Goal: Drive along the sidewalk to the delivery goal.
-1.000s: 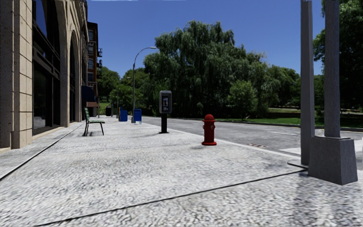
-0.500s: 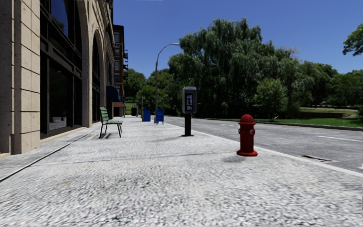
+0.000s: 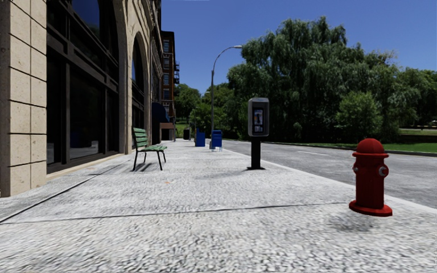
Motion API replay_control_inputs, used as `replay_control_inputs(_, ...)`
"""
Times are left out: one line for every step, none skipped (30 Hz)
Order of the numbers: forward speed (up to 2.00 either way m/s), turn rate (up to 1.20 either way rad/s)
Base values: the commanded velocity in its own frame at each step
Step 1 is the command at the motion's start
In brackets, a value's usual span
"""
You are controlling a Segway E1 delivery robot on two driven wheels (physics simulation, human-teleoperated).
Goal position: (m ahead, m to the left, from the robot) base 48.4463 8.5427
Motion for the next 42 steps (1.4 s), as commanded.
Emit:
replay_control_inputs(2.0,0.0)
replay_control_inputs(2.0,0.0)
replay_control_inputs(2.0,0.0)
replay_control_inputs(2.0,0.0)
replay_control_inputs(2.0,0.0)
replay_control_inputs(2.0,0.0)
replay_control_inputs(2.0,0.0)
replay_control_inputs(2.0,0.0)
replay_control_inputs(2.0,0.0)
replay_control_inputs(2.0,0.0)
replay_control_inputs(2.0,0.0)
replay_control_inputs(2.0,0.0)
replay_control_inputs(2.0,0.0)
replay_control_inputs(2.0,0.0)
replay_control_inputs(2.0,0.0)
replay_control_inputs(2.0,0.0)
replay_control_inputs(2.0,0.0)
replay_control_inputs(2.0,0.0)
replay_control_inputs(2.0,0.0)
replay_control_inputs(2.0,0.0)
replay_control_inputs(2.0,0.0)
replay_control_inputs(2.0,0.02)
replay_control_inputs(2.0,0.08)
replay_control_inputs(2.0,0.11)
replay_control_inputs(2.0,0.18)
replay_control_inputs(2.0,0.2)
replay_control_inputs(2.0,0.21)
replay_control_inputs(2.0,0.21)
replay_control_inputs(2.0,0.21)
replay_control_inputs(2.0,0.21)
replay_control_inputs(2.0,0.21)
replay_control_inputs(2.0,0.21)
replay_control_inputs(2.0,0.21)
replay_control_inputs(2.0,0.21)
replay_control_inputs(2.0,0.21)
replay_control_inputs(2.0,0.21)
replay_control_inputs(2.0,0.21)
replay_control_inputs(2.0,0.23)
replay_control_inputs(2.0,0.24)
replay_control_inputs(2.0,0.24)
replay_control_inputs(2.0,0.24)
replay_control_inputs(2.0,0.24)
